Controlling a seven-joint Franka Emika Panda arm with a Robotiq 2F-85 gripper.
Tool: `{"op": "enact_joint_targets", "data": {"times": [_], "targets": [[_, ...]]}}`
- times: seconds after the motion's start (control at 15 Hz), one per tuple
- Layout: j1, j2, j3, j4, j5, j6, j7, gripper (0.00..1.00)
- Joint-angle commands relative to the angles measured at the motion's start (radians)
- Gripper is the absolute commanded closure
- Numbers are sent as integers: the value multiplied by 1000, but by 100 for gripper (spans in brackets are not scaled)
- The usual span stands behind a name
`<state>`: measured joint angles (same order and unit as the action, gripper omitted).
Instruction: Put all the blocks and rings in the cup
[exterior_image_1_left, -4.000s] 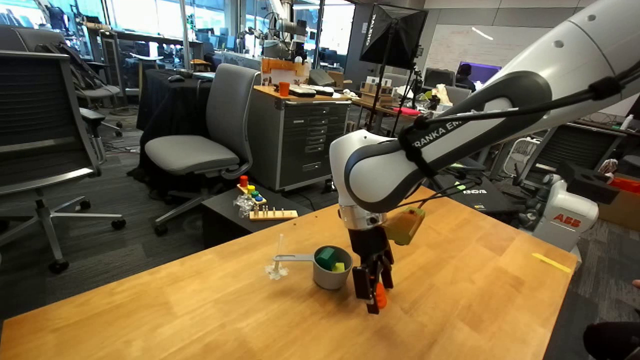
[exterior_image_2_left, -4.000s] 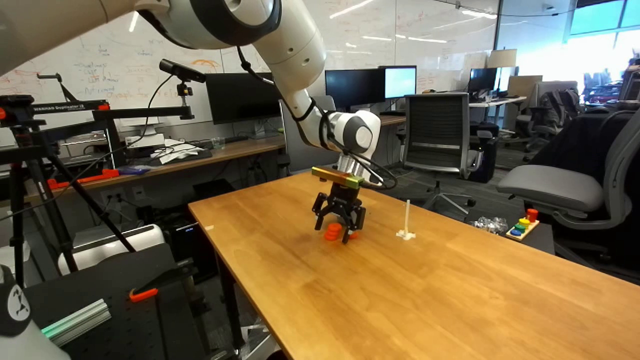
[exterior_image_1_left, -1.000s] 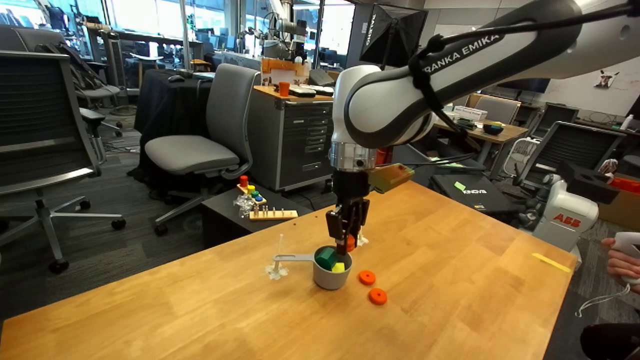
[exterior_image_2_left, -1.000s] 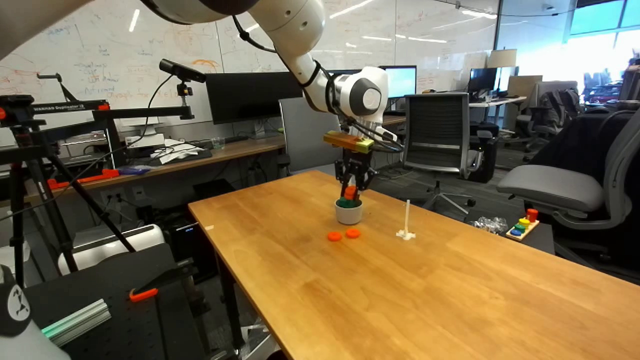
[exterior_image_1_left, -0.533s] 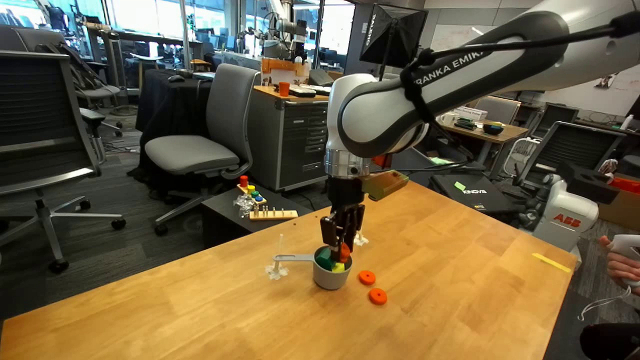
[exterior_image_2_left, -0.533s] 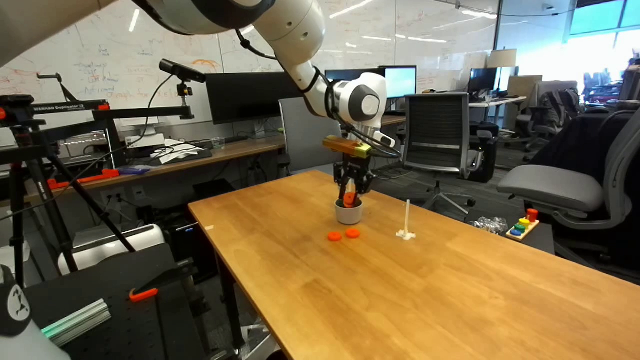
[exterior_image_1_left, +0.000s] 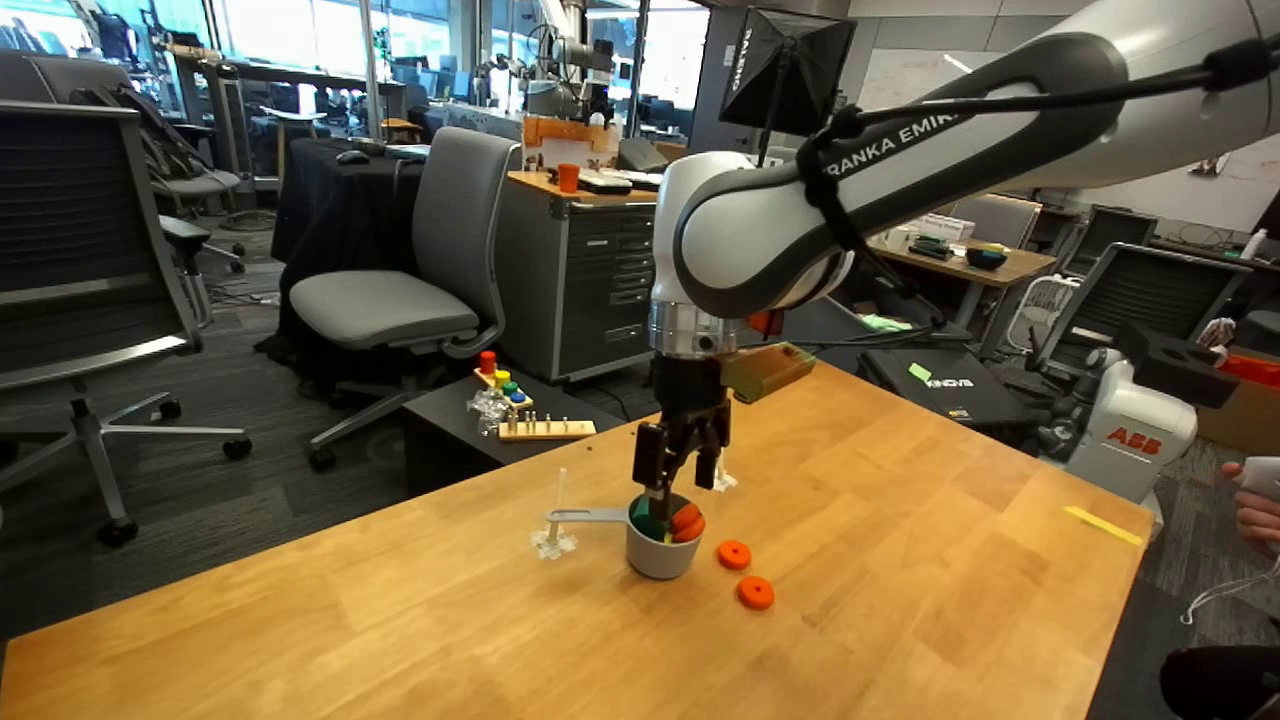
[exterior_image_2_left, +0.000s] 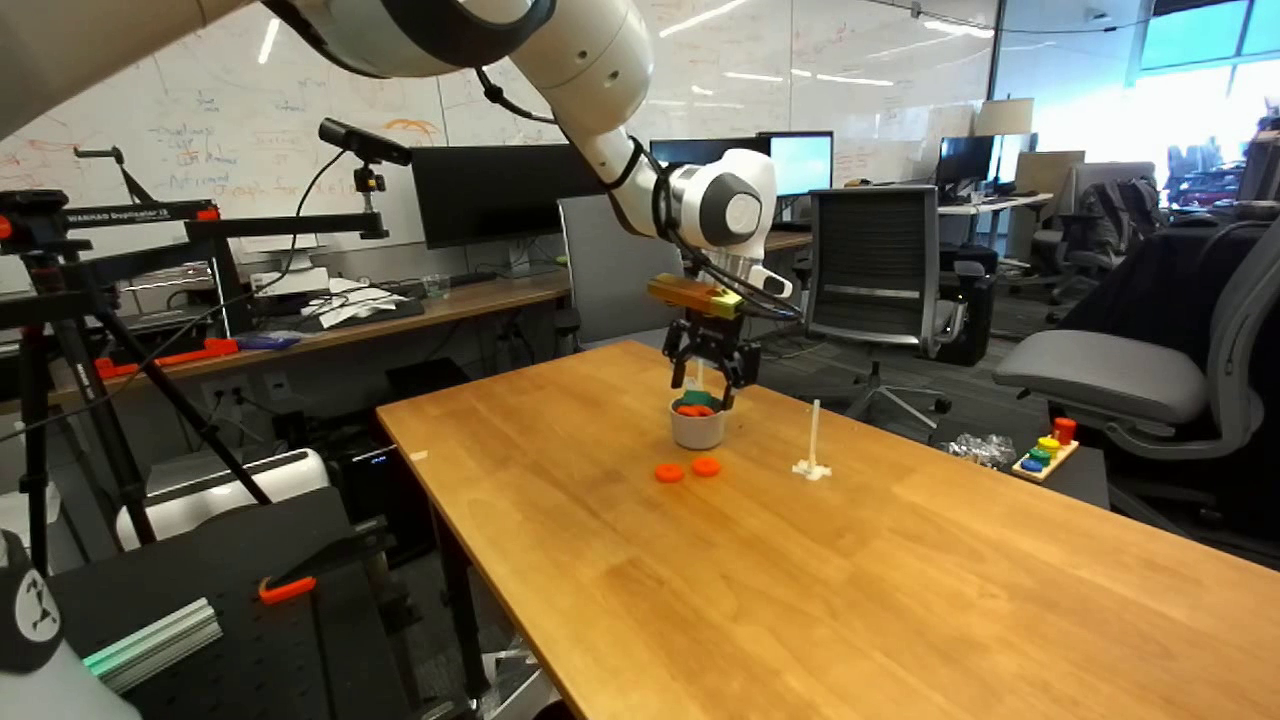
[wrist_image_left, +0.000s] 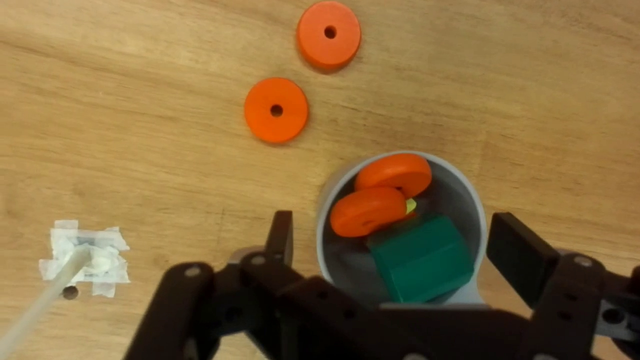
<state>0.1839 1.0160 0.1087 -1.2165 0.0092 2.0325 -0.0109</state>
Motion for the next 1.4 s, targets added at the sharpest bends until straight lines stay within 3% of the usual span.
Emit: {"op": "enact_joint_targets", "data": {"times": [0.0, 0.73, 1.33], "targets": [[-11, -26, -9, -15, 13, -14, 31, 0], [-26, -129, -61, -235, -8, 17, 86, 0], [-29, -128, -62, -281, -23, 25, 64, 0]]}}
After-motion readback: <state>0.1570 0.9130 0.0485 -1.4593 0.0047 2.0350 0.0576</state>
